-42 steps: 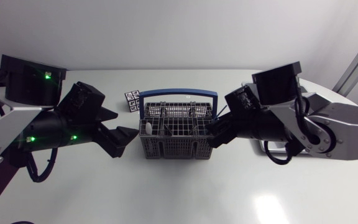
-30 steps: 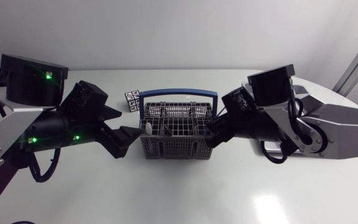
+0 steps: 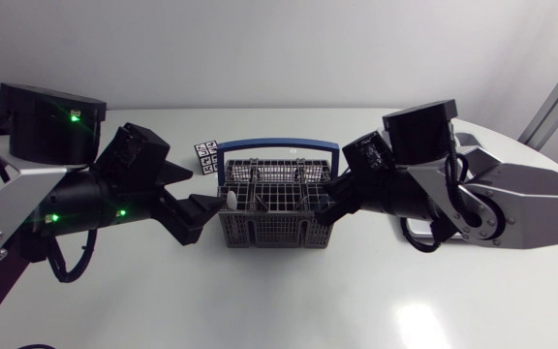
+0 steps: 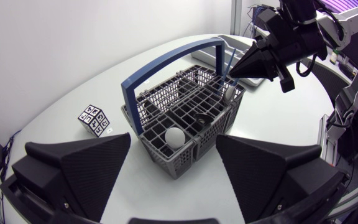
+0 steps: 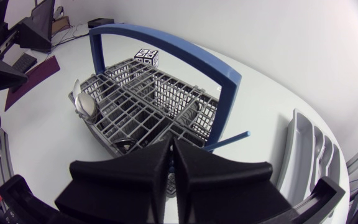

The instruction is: Transfer all utensils from the basket to the drawer tray.

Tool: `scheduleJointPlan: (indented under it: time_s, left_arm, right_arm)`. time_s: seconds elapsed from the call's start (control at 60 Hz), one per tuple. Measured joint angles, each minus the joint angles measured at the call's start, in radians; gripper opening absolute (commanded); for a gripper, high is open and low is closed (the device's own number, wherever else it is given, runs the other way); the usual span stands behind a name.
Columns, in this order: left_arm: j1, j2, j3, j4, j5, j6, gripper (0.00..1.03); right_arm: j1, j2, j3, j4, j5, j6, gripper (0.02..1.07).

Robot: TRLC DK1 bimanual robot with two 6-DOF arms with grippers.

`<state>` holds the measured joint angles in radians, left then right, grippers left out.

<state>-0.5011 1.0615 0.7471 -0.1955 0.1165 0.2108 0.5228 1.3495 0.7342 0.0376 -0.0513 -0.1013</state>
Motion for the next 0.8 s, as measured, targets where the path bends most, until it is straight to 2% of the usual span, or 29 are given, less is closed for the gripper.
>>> scheduleJointPlan:
  time_s: [0.233,0.617,0.8]
  left_arm:
    - [-0.011,0.000,-0.001,0.002,0.000,0.000,0.96]
    - [-0.012,0.000,-0.029,0.040,0.000,0.000,0.96]
    - [-0.013,0.000,-0.029,0.048,0.000,0.000,0.96]
  right_arm:
    - [0.000,-0.017,0.013,-0.049,-0.001,0.000,0.08]
    - [-0.008,-0.188,0.140,-0.249,-0.046,0.000,0.08]
    - [-0.019,-0.255,0.237,-0.382,-0.067,0.000,0.08]
